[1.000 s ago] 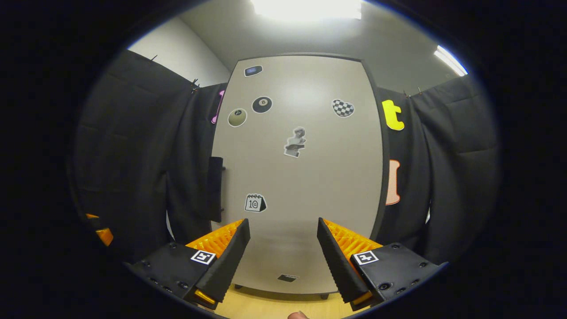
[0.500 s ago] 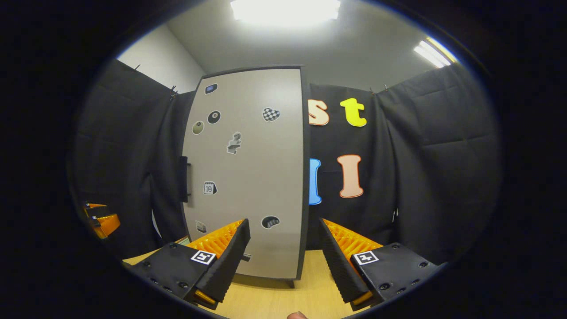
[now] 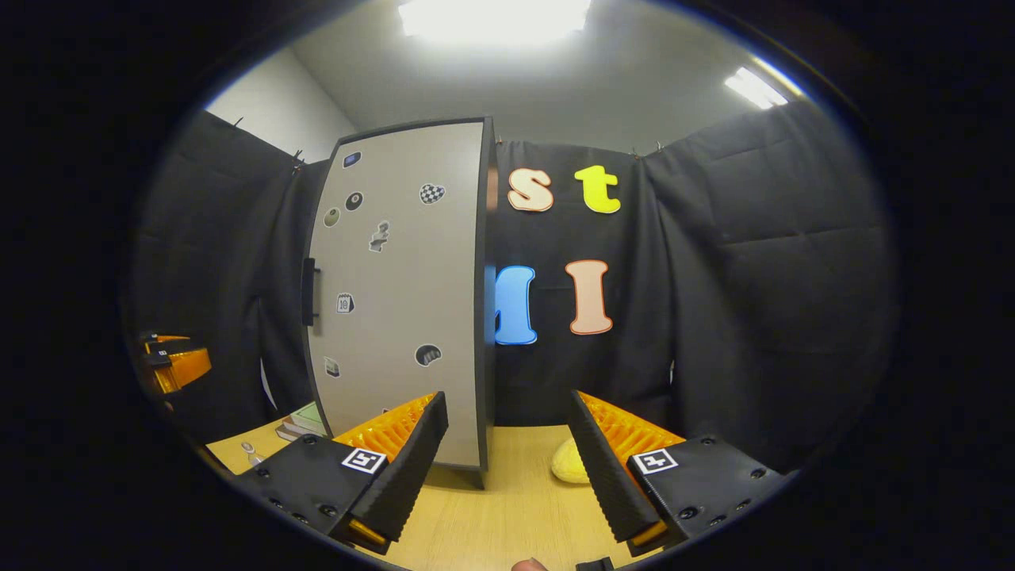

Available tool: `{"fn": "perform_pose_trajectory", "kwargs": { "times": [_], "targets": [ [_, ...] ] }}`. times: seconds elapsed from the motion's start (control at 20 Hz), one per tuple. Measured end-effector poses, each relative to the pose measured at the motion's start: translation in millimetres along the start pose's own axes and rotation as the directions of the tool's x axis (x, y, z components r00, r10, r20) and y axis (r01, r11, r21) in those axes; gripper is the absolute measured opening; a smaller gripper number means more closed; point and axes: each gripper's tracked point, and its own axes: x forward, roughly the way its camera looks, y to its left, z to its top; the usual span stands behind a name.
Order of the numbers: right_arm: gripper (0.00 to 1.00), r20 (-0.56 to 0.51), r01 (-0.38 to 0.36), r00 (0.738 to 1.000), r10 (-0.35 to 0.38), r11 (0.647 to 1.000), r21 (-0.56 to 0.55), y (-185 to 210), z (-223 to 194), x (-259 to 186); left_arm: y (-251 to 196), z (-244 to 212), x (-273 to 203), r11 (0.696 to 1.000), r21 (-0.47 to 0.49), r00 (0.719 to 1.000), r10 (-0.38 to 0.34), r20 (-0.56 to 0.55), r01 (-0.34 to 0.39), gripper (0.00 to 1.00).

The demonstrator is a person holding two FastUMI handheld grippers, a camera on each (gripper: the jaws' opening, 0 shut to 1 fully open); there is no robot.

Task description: Open the cabinet door with the right hand, grasp the bottle in the cabinet with the left hand and place it on the coaster, then close the cabinet door with the right hand.

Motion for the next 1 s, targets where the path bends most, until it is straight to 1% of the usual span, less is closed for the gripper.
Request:
{"fn": "perform_pose_trajectory", "kwargs": {
  "times": [0.1, 0.2, 0.25, 0.3, 0.35, 0.45, 0.5, 0.55, 0.6, 0.65, 0.7, 0.75, 1.0],
  "targets": [
    [0.96, -0.01, 0.004, 1.0, -0.004, 1.0, 0.006, -3, -5, -9, 0, -4, -6, 1.0, 0.002, 1.0, -0.008, -0.009, 0.008, 0.76],
    [0.97, 0.007, 0.017, 1.0, -0.017, 1.0, 0.006, -5, -1, -15, 7, -1, -8, 1.0, 0.01, 1.0, -0.007, -0.006, 0.007, 0.76],
    [0.97, 0.017, 0.028, 0.999, -0.028, 1.0, 0.008, -7, 1, -19, 12, 0, -8, 1.0, 0.014, 1.0, -0.004, -0.004, 0.004, 0.79],
    [0.95, 0.022, 0.032, 0.999, -0.032, 0.999, 0.011, -6, 4, -22, 17, 2, -8, 1.0, 0.018, 1.0, 0.001, -0.003, -0.001, 0.79],
    [0.97, 0.027, 0.03, 0.999, -0.031, 0.999, 0.012, -3, 6, -24, 21, 4, -10, 1.0, 0.019, 1.0, 0.004, 0.001, -0.004, 0.79],
    [0.96, 0.04, 0.035, 0.999, -0.036, 0.999, 0.003, -1, 8, -29, 29, 8, -13, 1.0, 0.023, 1.0, 0.006, 0.011, -0.007, 0.79],
    [0.97, 0.04, 0.037, 0.999, -0.037, 0.999, -0.001, 2, 9, -31, 32, 9, -14, 1.0, 0.026, 1.0, 0.005, 0.015, -0.005, 0.76],
    [0.96, 0.041, 0.038, 0.998, -0.038, 0.999, -0.001, 5, 8, -32, 36, 9, -15, 1.0, 0.031, 1.0, 0.005, 0.016, -0.006, 0.76],
    [0.96, 0.044, 0.037, 0.998, -0.037, 0.999, 0.0, 9, 10, -34, 38, 9, -17, 0.999, 0.034, 1.0, 0.005, 0.016, -0.005, 0.78],
    [0.97, 0.046, 0.04, 0.998, -0.04, 0.999, 0.001, 11, 9, -36, 41, 8, -18, 0.999, 0.035, 1.0, 0.005, 0.015, -0.005, 0.76],
    [0.96, 0.046, 0.04, 0.998, -0.041, 0.999, 0.004, 14, 10, -37, 44, 6, -19, 0.999, 0.035, 1.0, 0.005, 0.013, -0.005, 0.79],
    [0.97, 0.045, 0.041, 0.998, -0.041, 0.999, 0.006, 17, 10, -37, 46, 5, -21, 0.999, 0.031, 1.0, 0.004, 0.011, -0.005, 0.76],
    [0.97, 0.056, 0.052, 0.997, -0.052, 0.999, 0.002, 24, 15, -45, 59, 4, -26, 1.0, 0.003, 1.0, 0.011, 0.013, -0.011, 0.76]
  ]
}}
